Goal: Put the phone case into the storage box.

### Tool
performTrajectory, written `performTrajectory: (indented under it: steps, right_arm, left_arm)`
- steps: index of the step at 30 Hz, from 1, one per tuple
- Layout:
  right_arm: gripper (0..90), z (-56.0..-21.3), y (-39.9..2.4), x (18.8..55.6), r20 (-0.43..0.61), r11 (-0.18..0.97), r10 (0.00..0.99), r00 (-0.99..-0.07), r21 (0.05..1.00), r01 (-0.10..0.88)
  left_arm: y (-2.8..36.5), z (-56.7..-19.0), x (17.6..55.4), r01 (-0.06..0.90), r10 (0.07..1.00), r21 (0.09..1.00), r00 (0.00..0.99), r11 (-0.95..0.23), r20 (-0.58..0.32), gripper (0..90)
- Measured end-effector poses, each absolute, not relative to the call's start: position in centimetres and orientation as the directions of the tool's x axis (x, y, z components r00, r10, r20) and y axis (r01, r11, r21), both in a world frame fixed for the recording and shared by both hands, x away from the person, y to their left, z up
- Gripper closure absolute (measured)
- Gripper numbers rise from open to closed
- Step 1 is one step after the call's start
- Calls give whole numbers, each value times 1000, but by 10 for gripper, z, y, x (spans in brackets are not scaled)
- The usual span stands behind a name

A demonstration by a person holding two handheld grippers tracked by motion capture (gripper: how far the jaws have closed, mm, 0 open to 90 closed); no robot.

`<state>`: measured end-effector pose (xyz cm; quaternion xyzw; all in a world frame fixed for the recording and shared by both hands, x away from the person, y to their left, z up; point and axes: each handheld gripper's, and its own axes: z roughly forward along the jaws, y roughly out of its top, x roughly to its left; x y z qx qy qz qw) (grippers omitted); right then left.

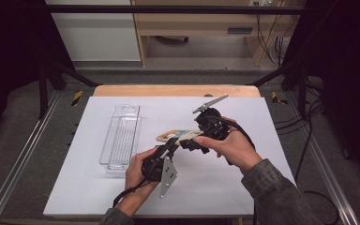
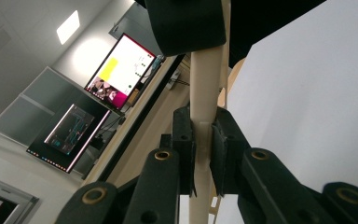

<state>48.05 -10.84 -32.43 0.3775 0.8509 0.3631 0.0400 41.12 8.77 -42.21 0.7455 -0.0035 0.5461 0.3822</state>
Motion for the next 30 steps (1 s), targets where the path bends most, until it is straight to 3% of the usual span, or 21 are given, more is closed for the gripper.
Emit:
performTrajectory:
  steps: [19, 30]
  right_arm:
    - [100, -307, -141, 474, 131, 358, 676, -725, 802, 479]
    - [104, -306, -169, 479, 107, 259, 747, -656, 862, 435]
  left_arm:
    - [93, -419, 421, -355, 479, 647, 456, -675, 750, 805]
    - [105, -404, 422, -293, 541, 728, 512, -619, 667, 804]
